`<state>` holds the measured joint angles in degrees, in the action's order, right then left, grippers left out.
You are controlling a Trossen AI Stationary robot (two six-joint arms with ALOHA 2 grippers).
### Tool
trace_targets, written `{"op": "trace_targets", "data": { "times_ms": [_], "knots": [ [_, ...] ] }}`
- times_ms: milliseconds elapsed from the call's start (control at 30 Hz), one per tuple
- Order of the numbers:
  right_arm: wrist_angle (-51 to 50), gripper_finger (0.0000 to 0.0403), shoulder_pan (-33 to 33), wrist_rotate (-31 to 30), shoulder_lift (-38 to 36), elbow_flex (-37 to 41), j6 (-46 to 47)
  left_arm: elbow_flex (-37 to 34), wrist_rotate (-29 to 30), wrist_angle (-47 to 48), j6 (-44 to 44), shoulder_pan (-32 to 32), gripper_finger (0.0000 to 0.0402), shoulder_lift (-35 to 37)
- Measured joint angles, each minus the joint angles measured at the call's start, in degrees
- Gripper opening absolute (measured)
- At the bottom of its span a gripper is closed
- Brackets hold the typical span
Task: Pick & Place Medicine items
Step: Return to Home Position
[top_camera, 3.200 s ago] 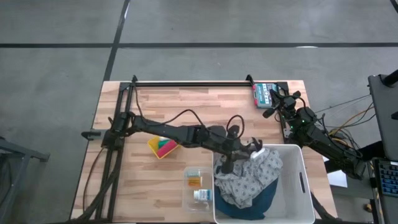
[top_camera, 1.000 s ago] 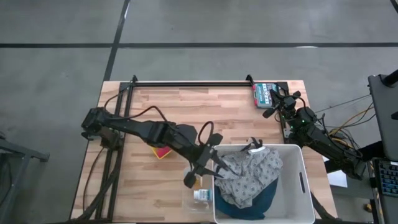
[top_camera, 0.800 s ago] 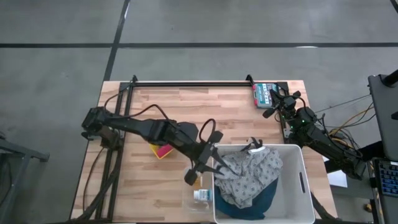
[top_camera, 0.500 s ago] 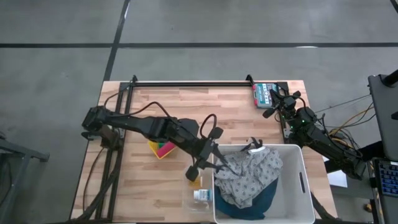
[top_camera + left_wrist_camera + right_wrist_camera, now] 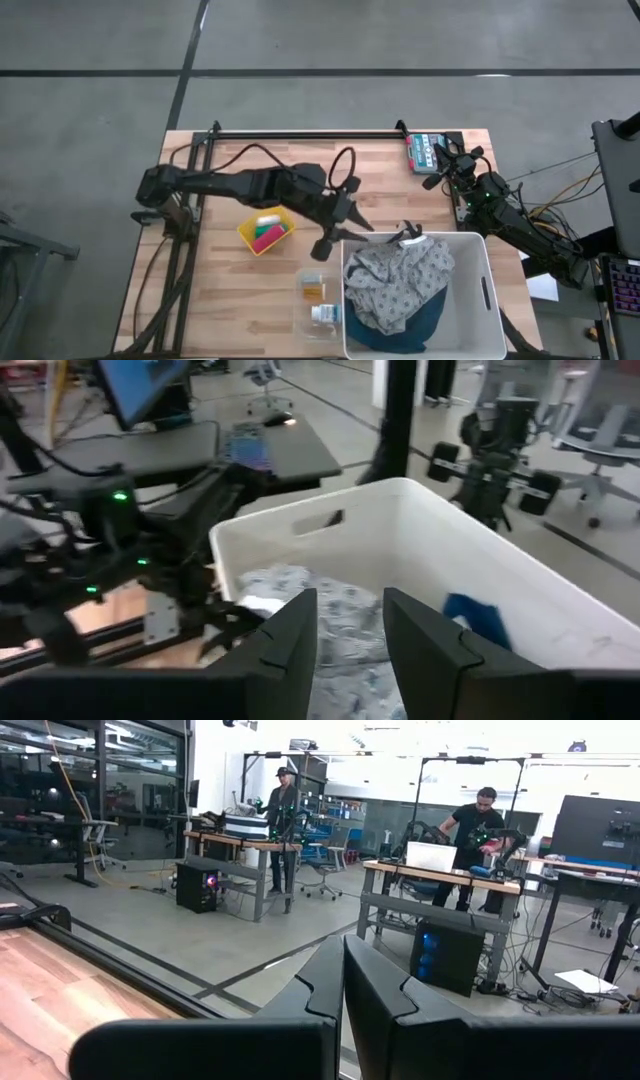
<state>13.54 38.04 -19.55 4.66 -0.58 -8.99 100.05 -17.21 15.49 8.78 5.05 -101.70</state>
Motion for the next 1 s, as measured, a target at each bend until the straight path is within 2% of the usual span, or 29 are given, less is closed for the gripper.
{"op": "trace_targets", "data": {
  "times_ms": [267, 533, 1000],
  "knots": [
    [0.02, 0.0008, -0.02, 0.04, -0.04, 0.0, -0.02, -0.8, 0.47, -4.71, -0.5, -4.54, 0.0118, -3.1],
    [0.08, 0.0008, 0.0, 0.02, 0.45, 0.0, 0.0, -0.74, 1.42, -16.74, -0.66, -6.8, 0.0118, -10.09],
    [-0.01, 0.0008, -0.02, -0.01, 0.43, 0.0, 0.0, -0.73, 3.28, -26.28, 9.3, -9.89, 0.0118, -18.92]
  ]
}}
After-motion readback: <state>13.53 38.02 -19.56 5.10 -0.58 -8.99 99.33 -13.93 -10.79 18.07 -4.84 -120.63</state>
